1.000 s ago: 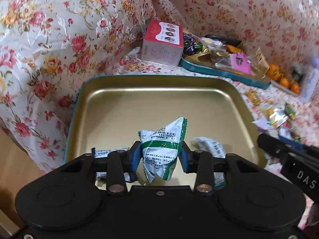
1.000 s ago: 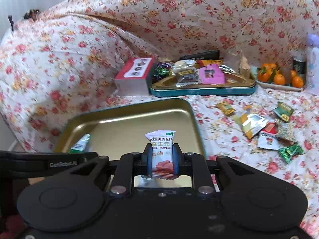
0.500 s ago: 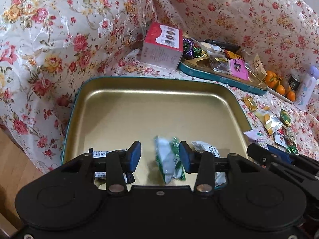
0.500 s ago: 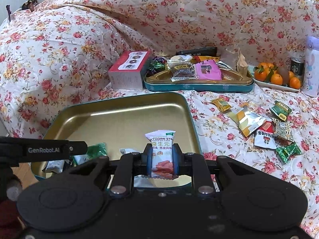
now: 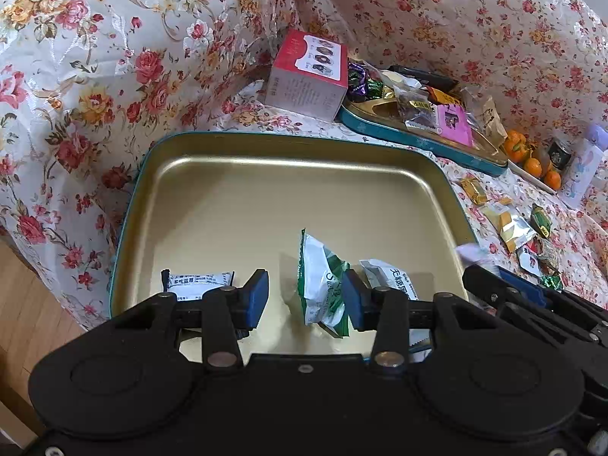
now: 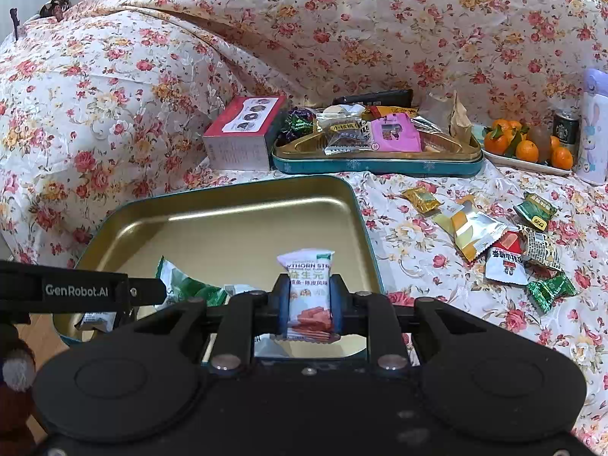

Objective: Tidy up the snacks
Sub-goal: 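Release the white-green packet into the gold tray with the left tool while the right tool releases the Hawthorn bar, then move the right tool to the green candy while the left tool reaches the yellow-silver packet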

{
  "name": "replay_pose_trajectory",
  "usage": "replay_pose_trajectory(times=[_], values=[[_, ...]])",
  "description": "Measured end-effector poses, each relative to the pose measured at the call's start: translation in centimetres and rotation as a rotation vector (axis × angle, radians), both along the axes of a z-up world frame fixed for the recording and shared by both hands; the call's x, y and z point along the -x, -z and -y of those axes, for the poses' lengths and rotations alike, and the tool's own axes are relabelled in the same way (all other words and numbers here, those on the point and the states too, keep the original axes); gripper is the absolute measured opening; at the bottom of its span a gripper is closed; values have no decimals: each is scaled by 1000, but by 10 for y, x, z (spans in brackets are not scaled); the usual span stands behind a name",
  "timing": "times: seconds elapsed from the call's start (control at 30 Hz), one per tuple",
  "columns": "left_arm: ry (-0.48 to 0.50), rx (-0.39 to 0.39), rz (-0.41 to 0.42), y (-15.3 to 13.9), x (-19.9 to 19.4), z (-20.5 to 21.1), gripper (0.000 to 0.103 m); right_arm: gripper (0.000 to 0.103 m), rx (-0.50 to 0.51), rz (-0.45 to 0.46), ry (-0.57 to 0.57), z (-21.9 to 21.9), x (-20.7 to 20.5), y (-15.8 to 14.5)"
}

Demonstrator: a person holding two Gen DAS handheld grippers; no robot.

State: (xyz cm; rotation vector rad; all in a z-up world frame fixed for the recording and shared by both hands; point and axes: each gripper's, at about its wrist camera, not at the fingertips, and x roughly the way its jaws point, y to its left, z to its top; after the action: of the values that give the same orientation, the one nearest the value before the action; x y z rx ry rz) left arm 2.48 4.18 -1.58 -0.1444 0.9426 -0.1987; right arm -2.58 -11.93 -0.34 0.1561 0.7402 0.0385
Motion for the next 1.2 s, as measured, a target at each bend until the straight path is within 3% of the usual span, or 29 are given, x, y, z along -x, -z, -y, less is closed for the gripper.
replay_pose_trajectory(times=[1.2], values=[[-3,-125,38,-4,3,8,50,29,3,18,-22,-3,15,-10]])
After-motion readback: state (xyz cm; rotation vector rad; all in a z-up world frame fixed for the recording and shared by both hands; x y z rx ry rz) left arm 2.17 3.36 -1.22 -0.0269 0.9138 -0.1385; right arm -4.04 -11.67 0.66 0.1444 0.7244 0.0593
